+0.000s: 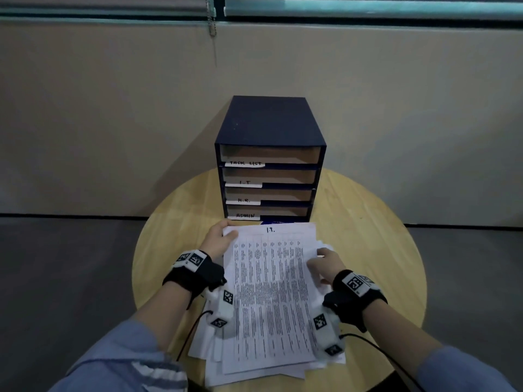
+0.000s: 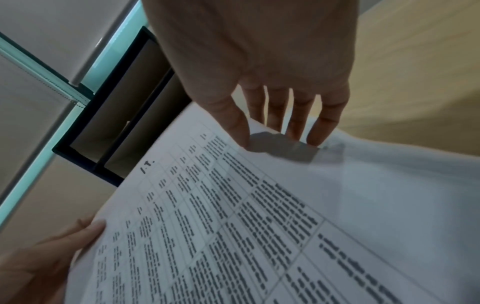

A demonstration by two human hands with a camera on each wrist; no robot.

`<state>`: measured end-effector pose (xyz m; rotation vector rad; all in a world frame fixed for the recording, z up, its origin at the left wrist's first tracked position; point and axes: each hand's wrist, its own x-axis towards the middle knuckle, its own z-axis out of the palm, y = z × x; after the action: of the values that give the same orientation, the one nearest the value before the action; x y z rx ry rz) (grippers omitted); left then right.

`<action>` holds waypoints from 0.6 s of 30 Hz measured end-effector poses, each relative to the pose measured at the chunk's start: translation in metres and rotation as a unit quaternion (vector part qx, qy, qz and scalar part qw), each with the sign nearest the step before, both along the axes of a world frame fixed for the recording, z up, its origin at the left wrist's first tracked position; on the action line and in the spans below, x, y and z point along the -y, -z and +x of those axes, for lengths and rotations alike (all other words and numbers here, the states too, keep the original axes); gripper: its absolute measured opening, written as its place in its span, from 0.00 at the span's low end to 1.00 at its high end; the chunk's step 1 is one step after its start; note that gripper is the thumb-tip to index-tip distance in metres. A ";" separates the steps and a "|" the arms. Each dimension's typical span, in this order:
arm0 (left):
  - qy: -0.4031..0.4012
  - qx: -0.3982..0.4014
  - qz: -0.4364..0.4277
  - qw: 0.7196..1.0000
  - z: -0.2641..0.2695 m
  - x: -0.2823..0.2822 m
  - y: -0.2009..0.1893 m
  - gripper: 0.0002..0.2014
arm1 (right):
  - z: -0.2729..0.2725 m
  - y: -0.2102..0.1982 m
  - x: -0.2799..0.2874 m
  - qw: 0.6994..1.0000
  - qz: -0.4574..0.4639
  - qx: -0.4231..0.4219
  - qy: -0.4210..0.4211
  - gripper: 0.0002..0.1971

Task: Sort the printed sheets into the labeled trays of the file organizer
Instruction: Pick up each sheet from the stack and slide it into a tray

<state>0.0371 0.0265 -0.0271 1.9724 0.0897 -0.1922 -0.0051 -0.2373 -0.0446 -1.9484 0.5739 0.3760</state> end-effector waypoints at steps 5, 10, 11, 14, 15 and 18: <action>0.009 -0.015 -0.023 1.000 0.004 -0.003 0.000 0.06 | -0.007 -0.011 0.001 0.999 0.036 0.024 -0.004 0.10; 0.005 -0.003 -0.055 0.998 -0.004 -0.006 -0.011 0.11 | -0.020 -0.021 0.006 0.994 0.101 0.050 -0.012 0.15; 0.007 0.000 -0.056 0.998 -0.005 -0.006 -0.011 0.11 | -0.021 -0.020 0.006 0.993 0.108 0.048 -0.018 0.13; 0.008 0.003 -0.054 0.999 -0.004 -0.007 -0.012 0.11 | -0.026 -0.020 0.007 0.988 0.141 0.061 -0.015 0.09; 0.008 0.000 -0.056 0.998 -0.004 -0.007 -0.014 0.11 | -0.027 -0.021 0.007 0.987 0.152 0.057 -0.010 0.10; 0.003 0.001 -0.055 0.998 -0.004 -0.008 -0.021 0.10 | -0.035 -0.024 0.007 0.982 0.186 0.009 -0.043 0.08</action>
<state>0.0336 0.0345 -0.0064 1.8637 0.0710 -0.1943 -0.0402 -0.2445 -0.0206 -1.6172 0.3767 0.4840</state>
